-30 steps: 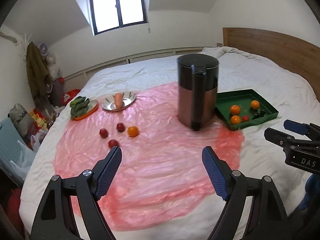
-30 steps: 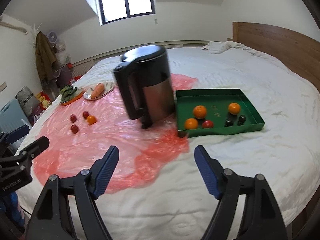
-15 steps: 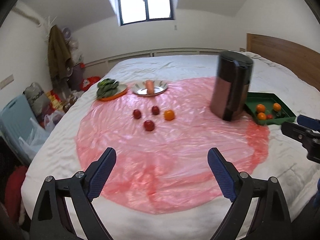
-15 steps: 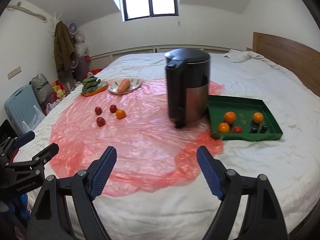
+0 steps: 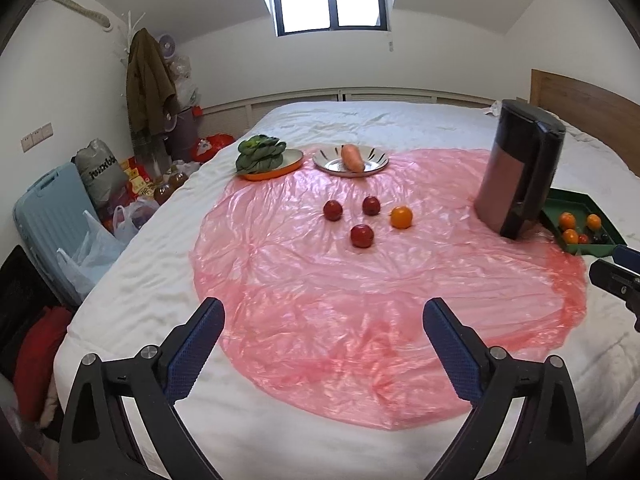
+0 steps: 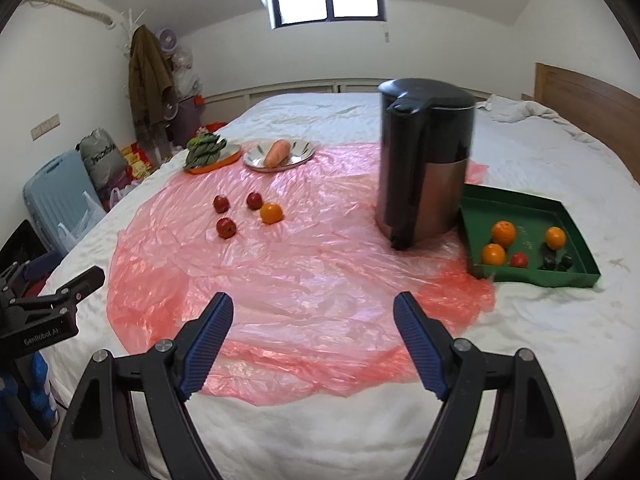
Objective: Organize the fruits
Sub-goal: 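Withdraw both tools back toward the remaining fruit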
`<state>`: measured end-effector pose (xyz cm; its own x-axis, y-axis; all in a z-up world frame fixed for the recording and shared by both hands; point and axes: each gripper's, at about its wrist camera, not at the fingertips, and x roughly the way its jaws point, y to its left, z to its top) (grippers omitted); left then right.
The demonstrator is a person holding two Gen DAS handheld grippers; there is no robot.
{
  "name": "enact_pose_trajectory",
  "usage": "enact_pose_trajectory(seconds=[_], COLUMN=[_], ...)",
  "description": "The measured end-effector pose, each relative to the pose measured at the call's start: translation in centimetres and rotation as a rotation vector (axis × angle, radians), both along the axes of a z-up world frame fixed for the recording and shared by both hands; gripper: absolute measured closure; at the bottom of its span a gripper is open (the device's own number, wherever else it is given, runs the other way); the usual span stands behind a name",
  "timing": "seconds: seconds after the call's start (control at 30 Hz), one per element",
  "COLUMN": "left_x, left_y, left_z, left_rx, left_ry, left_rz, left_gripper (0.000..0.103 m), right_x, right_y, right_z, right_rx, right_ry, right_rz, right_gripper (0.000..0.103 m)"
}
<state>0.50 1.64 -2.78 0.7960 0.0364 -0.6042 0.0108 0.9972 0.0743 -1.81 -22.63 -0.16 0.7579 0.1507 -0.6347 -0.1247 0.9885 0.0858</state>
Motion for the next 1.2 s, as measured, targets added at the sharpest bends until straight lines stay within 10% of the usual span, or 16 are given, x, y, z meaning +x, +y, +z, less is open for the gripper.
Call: enact_pose_trajectory(seconds=[1.2], left_x=[14.8], left_y=[-2.2], left_z=[-4.4], left_rx=[-0.04], left_ry=[0.181], left_rz=[0.009], left_gripper=[0.005], right_x=[17.4], right_y=[5.6], right_z=[-4.1], right_rx=[-0.001], right_ry=[0.076], right_rz=[0.216], right_gripper=[0.0])
